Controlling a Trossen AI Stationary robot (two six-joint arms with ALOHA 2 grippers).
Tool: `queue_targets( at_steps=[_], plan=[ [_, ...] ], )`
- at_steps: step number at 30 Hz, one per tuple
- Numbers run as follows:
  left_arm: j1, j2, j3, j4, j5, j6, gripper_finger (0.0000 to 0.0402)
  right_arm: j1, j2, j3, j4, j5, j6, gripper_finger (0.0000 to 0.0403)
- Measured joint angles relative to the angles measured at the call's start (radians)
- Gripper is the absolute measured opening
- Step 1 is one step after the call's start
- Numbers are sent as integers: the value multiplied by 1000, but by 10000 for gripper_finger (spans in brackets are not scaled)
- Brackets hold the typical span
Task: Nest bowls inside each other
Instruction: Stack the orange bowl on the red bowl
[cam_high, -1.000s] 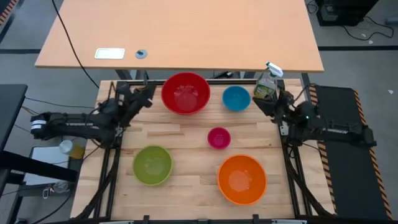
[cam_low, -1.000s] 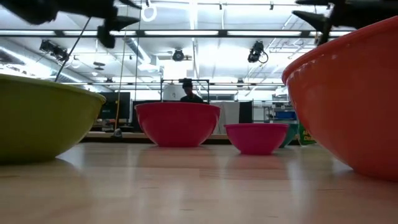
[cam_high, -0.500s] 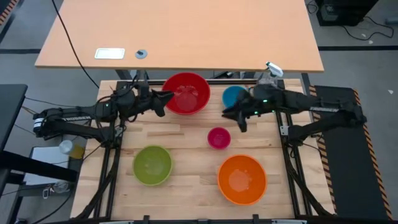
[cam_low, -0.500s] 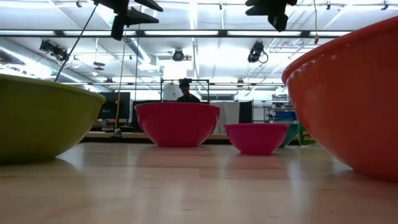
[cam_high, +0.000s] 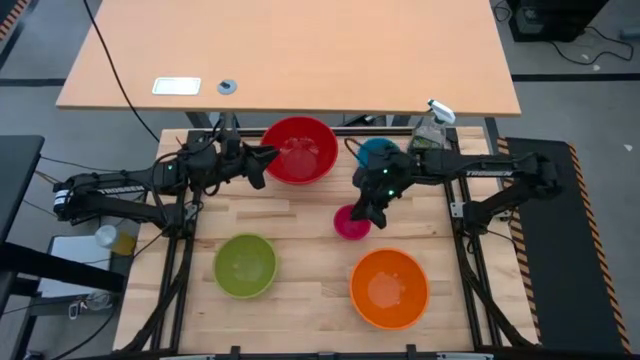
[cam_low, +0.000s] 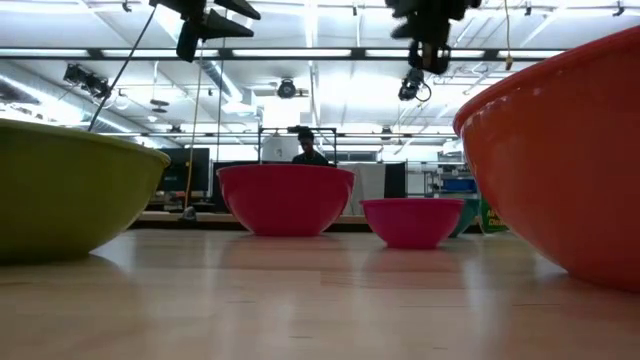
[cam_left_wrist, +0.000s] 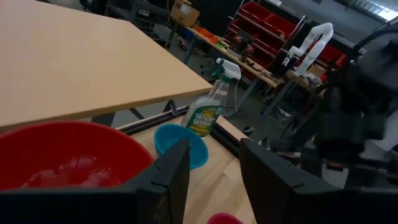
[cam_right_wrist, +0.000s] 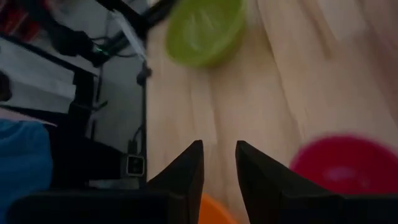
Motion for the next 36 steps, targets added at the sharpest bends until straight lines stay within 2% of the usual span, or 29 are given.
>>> queue_targets(
  at_steps=[2, 7, 9, 15, 18, 21, 27, 31, 36],
  plan=[
    [0, 0, 0, 0, 0, 0, 142, 5, 10, 0, -57, 46, 4, 102],
    [0, 0, 0, -29, 0, 1, 142, 54, 0, 1, -252, 340, -75, 94],
    [0, 1, 0, -38, 0, 1, 142, 85, -8, 1, -309, 421, -132, 90],
    [5, 1, 0, -65, 0, 5, 142, 135, -16, 3, -416, 567, -199, 93],
    [5, 1, 0, -70, 0, 25, 142, 135, -16, 3, -463, 544, -191, 116],
    [5, 1, 0, -69, 0, 26, 142, 134, -17, -3, -506, 520, -195, 156],
    [5, 1, 0, -69, 0, 27, 142, 167, -12, -90, -496, 337, -267, 234],
    [5, 1, 0, -69, 0, 27, 142, 212, -10, -171, -418, 264, -249, 243],
    [5, 1, 0, -68, 0, 27, 142, 288, -8, -215, -344, 278, -209, 231]
  ],
)
